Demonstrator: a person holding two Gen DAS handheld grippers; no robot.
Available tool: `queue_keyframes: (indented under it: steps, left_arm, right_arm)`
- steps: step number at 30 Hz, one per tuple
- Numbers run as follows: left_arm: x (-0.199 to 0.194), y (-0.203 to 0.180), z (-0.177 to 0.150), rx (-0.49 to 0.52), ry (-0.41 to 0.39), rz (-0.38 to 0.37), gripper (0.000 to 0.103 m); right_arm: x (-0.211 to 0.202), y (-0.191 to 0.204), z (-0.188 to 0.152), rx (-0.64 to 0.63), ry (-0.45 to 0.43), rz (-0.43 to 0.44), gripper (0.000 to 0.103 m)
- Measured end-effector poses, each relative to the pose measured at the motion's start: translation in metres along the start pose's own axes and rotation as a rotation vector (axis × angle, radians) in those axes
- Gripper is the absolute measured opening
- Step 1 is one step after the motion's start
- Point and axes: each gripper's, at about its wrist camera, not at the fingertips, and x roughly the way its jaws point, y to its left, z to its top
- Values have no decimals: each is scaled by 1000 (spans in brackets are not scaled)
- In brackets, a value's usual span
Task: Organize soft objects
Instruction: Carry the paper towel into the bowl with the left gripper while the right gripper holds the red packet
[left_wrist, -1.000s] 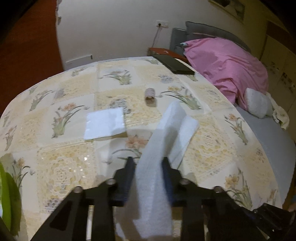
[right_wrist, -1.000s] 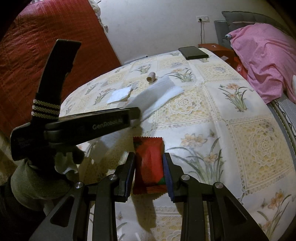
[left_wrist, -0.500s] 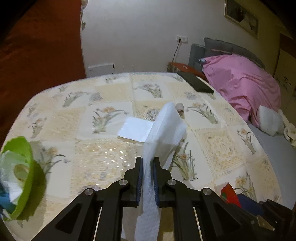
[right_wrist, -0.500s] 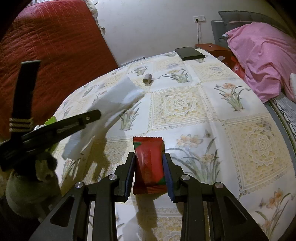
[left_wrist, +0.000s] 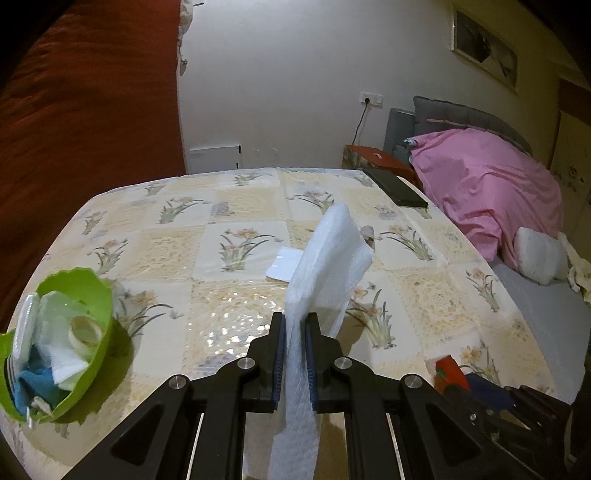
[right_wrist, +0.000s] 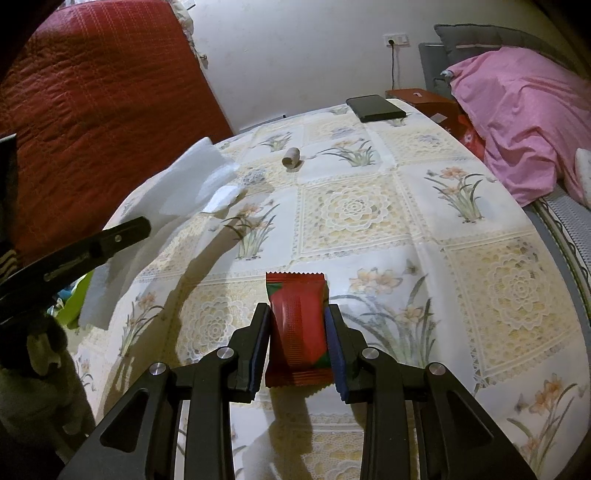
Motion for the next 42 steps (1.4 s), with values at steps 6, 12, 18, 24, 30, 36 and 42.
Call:
queue_keyframes:
  steps: [6, 12, 18, 24, 30, 36, 42]
  left_arm:
    - [-12, 15, -1, -29, -18, 19, 11]
    - [-24, 31, -2, -60, -40, 40, 11]
    - [-38, 55, -2, -96, -70, 77, 11]
    - [-50, 82, -4, -132, -89, 124, 11]
    - [-60, 115, -10, -162, -94, 185, 11]
    - [-68, 147, -17, -189, -95, 241, 11]
    - [-70, 173, -24, -219, -88, 281, 11]
  right_arm:
    - [-2, 1, -2, 1, 2, -6, 31]
    - [-4, 4, -5, 4, 8, 3, 31]
    - [-6, 12, -8, 0, 12, 18, 31]
    - [-9, 20, -9, -7, 13, 28, 31]
    - [-11, 28, -11, -16, 13, 32, 31]
    - [-11, 36, -11, -27, 18, 36, 31]
    - [-10, 49, -12, -47, 21, 45, 31]
